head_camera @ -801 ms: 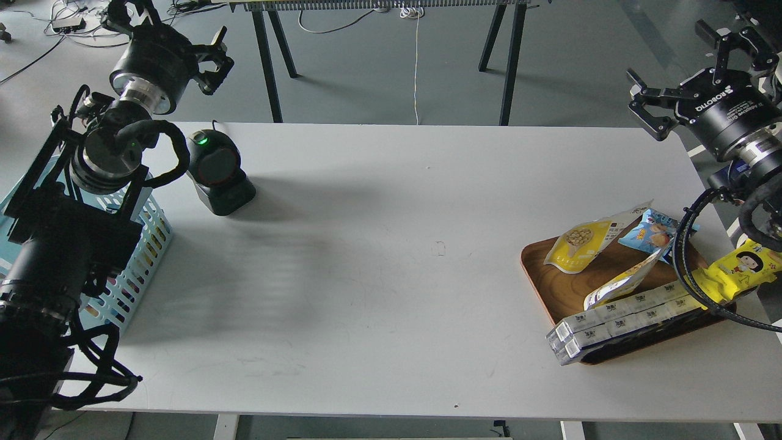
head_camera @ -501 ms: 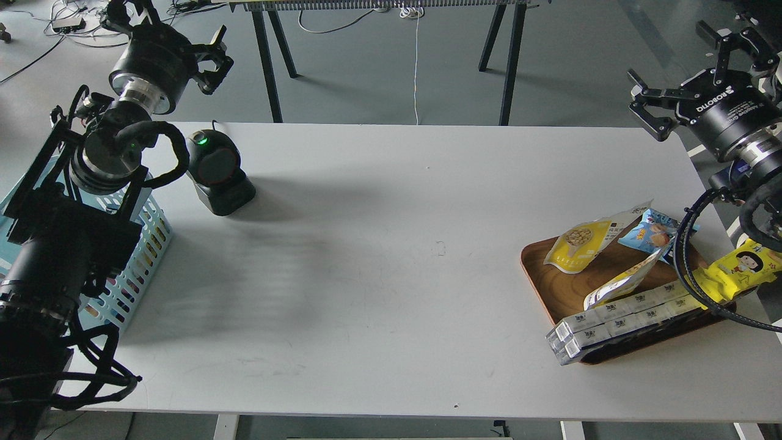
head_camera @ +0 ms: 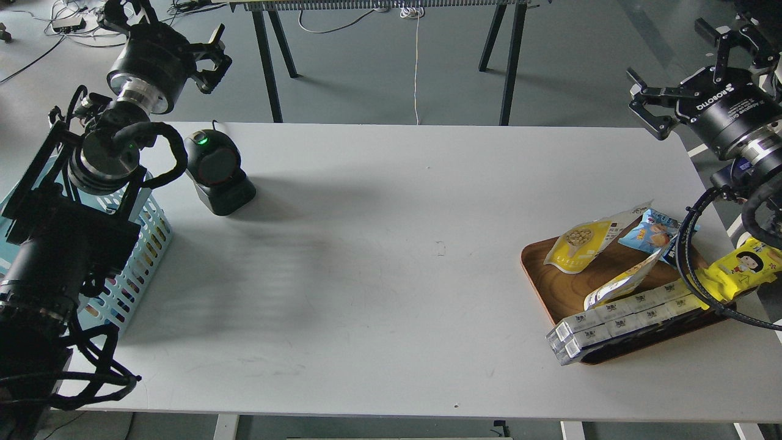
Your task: Scan snack and place in basket
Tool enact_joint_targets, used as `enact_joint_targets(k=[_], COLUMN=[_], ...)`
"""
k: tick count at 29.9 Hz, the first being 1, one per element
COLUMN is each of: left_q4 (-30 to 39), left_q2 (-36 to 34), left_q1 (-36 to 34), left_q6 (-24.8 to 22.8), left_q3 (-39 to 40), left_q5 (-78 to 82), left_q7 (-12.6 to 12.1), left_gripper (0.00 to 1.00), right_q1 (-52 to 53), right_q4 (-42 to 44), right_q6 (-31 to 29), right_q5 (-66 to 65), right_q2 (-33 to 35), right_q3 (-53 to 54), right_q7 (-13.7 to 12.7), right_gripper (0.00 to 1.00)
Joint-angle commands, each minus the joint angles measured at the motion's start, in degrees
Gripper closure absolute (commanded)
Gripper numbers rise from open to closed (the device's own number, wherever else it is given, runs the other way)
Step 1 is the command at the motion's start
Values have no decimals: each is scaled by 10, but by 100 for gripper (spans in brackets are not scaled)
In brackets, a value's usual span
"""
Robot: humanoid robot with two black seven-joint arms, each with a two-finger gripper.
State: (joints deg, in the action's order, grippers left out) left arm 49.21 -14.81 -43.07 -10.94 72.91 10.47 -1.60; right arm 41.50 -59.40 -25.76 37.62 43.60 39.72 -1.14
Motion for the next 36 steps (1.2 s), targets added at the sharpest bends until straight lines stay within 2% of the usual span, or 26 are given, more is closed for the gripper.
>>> enact_joint_targets(k=[1,12,19,24,29,36], left_q4=[2,9,10,20,42,43], left_q2=[0,-3,0,0,-1,-3], left_q1=[-2,-8,-11,-11,-9,-9], left_q6=[4,4,-2,-2,-8,-22], left_q3=[0,1,3,3,3,7], left_q5=[0,-1,-3,-3,-3,-4], left_q7=[2,2,4,14,16,16], left_gripper=[0,0,0,0,0,0], right_q1=[17,156,320,454,617,785], right_q4=[-3,-58,-105,-131,-162,-198], right_q6=[11,46,58,61,73,102], right_q5=[2,-3,-3,-2,-4,-5], right_q2=[23,107,147,163,140,15], right_q3=[-15,-179,-362,-494,-673,-878], right_q7=[0,-3,-3,-4,-5,-10], right_gripper=[1,1,1,1,1,1])
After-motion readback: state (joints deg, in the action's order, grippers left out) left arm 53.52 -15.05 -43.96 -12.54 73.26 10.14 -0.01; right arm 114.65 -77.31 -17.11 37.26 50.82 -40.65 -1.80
